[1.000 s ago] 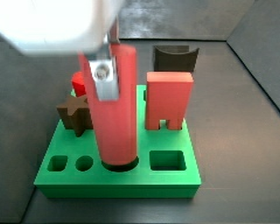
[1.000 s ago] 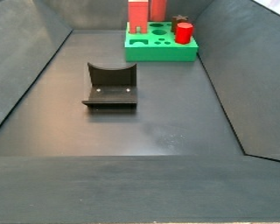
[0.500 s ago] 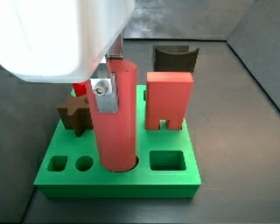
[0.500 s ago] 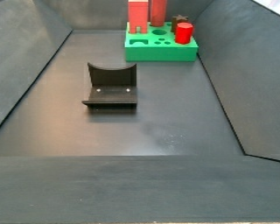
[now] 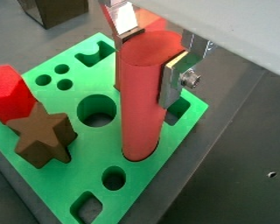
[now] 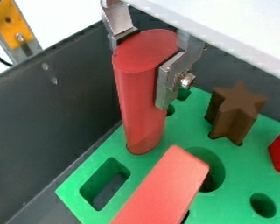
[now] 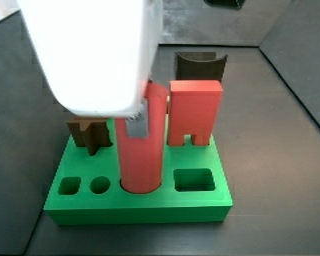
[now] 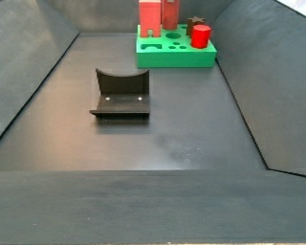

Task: Pick up the oval object. Move up. Place the oval object on the fixture. Regrasp the oval object. Move to above the board. Insert the oval object.
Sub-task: Insert the oval object.

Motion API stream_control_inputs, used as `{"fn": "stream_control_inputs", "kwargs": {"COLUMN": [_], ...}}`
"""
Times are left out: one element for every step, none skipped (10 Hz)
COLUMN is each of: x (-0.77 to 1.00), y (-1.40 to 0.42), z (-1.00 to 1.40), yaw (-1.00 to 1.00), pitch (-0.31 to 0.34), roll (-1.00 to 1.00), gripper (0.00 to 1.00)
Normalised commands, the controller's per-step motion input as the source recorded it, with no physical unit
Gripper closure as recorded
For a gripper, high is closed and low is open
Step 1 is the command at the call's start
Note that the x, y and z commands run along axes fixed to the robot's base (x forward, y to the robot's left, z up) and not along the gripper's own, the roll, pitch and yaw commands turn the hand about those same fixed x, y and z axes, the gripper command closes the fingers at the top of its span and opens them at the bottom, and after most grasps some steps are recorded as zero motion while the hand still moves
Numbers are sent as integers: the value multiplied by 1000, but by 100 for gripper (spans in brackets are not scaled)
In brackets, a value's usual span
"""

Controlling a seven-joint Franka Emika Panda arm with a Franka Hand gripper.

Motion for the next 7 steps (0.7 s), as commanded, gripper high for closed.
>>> {"fn": "stream_control_inputs", "kwargs": {"x": [131,323,180,160,189,106,0], "y": [-317,-474,-523,-291,-246,-23,0], "z": [0,-297,-537,-820,-1000,-126,0], "yaw": [183,151,209,206,254,0,0], "pitch": [80,11,0,0,-10,-19,0], "roll": [500,500,393,240,133,-16,0], "gripper": [100,100,100,100,100,100,100]}}
